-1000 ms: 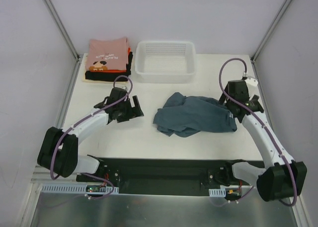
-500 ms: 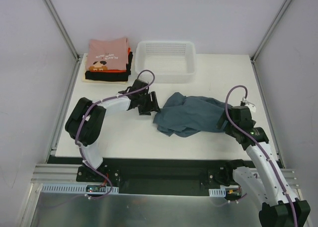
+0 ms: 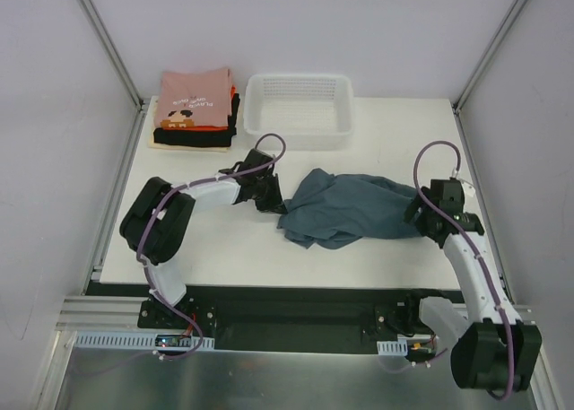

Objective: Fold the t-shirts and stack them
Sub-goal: Flatten the tshirt out

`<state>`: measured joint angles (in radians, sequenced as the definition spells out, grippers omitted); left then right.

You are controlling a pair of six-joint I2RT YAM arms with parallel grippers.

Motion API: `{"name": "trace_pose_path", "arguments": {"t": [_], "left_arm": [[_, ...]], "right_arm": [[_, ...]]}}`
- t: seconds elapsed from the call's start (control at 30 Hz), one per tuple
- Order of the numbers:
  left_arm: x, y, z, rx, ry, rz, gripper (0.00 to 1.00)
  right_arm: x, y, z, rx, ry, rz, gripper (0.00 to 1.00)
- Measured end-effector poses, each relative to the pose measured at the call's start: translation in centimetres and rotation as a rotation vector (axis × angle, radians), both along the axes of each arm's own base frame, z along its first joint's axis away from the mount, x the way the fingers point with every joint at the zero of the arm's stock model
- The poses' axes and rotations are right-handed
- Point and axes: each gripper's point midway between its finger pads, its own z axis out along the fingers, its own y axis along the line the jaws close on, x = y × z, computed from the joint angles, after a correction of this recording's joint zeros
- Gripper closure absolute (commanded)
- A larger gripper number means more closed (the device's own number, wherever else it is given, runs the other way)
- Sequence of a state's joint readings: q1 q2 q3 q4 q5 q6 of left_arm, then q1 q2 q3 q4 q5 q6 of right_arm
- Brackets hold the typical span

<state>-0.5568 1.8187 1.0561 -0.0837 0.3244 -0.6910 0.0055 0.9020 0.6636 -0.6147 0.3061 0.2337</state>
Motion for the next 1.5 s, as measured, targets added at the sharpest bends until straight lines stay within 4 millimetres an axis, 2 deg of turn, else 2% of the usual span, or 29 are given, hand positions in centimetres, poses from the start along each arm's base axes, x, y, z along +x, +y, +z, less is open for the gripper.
{"name": "trace_pose_path", "arguments": {"t": [0.07, 0.33, 0.43, 0.6, 0.7, 0.8, 0.83, 0.93, 0.97, 1.1, 1.2, 1.27, 1.37, 1.43, 1.5], "left_arm": [[-0.5, 0.8, 0.8, 0.008, -0.026, 0.014, 1.0], [-1.8, 2.7, 6.2, -0.028, -0.194, 0.035, 1.0], [-2.4, 3.5, 6.9, -0.025, -0.232, 0.039, 1.0], [-3.0, 4.3, 7.3, -0.011, -0.264, 0.038, 1.0], [-3.0, 4.6, 7.7, -0.007, -0.289, 0.047, 1.0], [-2.9, 4.8, 8.2, -0.006, -0.31, 0.054, 1.0], [-2.8, 4.9, 8.3, 0.0, -0.317, 0.06, 1.0], [-2.4, 5.5, 8.7, 0.021, -0.345, 0.076, 1.0], [-2.3, 5.7, 8.9, 0.027, -0.358, 0.081, 1.0], [-2.2, 6.5, 10.3, 0.045, -0.416, 0.096, 1.0], [-2.0, 7.3, 12.3, 0.043, -0.487, 0.123, 1.0], [-2.1, 7.9, 14.2, 0.032, -0.544, 0.143, 1.0], [-2.6, 8.8, 17.5, -0.003, -0.635, 0.166, 1.0], [-3.2, 9.4, 20.2, -0.038, -0.701, 0.182, 1.0], [-4.2, 10.1, 23.8, -0.086, -0.788, 0.194, 1.0]], "right_arm": [[1.0, -0.1, -0.5, 0.029, 0.038, 0.003, 0.01], [6.6, -0.3, -1.5, 0.184, 0.115, 0.007, 0.13], [8.0, 0.2, -2.7, 0.216, 0.149, 0.033, 0.18], [8.9, 1.0, -5.5, 0.276, 0.223, 0.056, 0.27], [9.2, 1.7, -7.0, 0.307, 0.257, 0.073, 0.38], [9.5, 2.3, -7.5, 0.32, 0.267, 0.09, 0.53], [9.7, 2.6, -7.4, 0.327, 0.26, 0.098, 0.68], [10.5, 3.5, -7.3, 0.355, 0.226, 0.115, 0.95], [10.6, 3.9, -7.3, 0.366, 0.216, 0.122, 0.99], [10.8, 4.6, -6.4, 0.386, 0.176, 0.143, 0.99], [11.1, 4.9, -3.2, 0.368, 0.076, 0.175, 0.99], [11.3, 5.1, 0.4, 0.343, -0.04, 0.209, 0.99], [11.1, 6.0, 7.4, 0.314, -0.265, 0.28, 0.99], [10.0, 6.8, 13.0, 0.288, -0.43, 0.336, 0.99], [8.7, 7.4, 19.1, 0.258, -0.596, 0.386, 0.99]]}}
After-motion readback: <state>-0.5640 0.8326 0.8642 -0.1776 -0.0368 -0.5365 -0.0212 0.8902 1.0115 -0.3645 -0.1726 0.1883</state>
